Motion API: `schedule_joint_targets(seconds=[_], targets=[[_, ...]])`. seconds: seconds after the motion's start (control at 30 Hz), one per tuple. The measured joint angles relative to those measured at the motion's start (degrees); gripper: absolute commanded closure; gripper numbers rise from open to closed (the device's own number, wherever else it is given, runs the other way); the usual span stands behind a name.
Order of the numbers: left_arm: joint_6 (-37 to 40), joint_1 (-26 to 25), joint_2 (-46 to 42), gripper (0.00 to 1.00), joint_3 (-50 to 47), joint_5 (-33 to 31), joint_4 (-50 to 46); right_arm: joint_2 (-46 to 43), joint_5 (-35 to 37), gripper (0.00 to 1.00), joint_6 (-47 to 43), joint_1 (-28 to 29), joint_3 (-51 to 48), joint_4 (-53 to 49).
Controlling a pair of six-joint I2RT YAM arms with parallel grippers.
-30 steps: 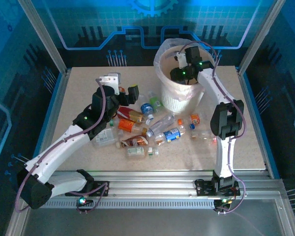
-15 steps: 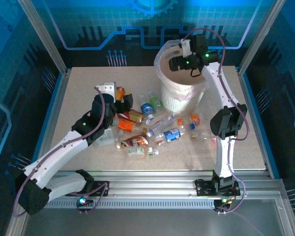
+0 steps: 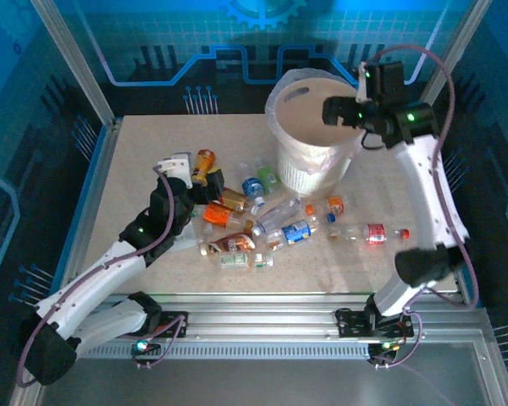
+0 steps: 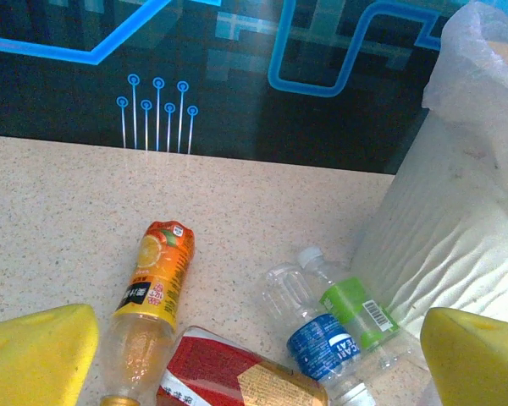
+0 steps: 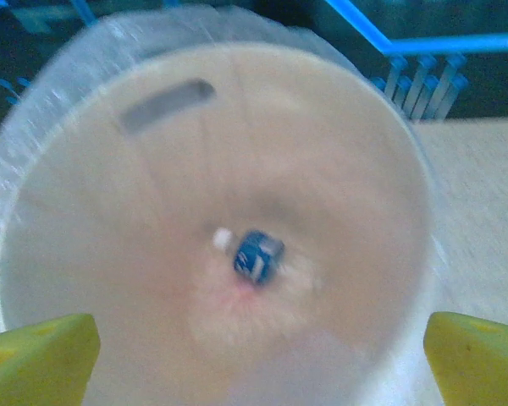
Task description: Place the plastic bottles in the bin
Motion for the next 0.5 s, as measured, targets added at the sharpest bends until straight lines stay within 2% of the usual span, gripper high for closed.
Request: schedule_joint_targets(seconds=[0.23,0.37,0.5], targets=[[1.0,0.0,0.1,0.01,-1.6,-0.3,3.4,-26.0,6.9,0.00,13.0,-3.3,-28.6,-2.3],[1.1,0.0,0.9,0.01,-1.6,-0.3,4.6,-35.0,8.0,0.00,19.4,-4.9,-39.5,-6.5],[1.3,0.0,2.2,0.01,-1.6,-0.3,5.5,-39.6,7.3,0.00,24.6,-6.3,-49.4,-9.7]])
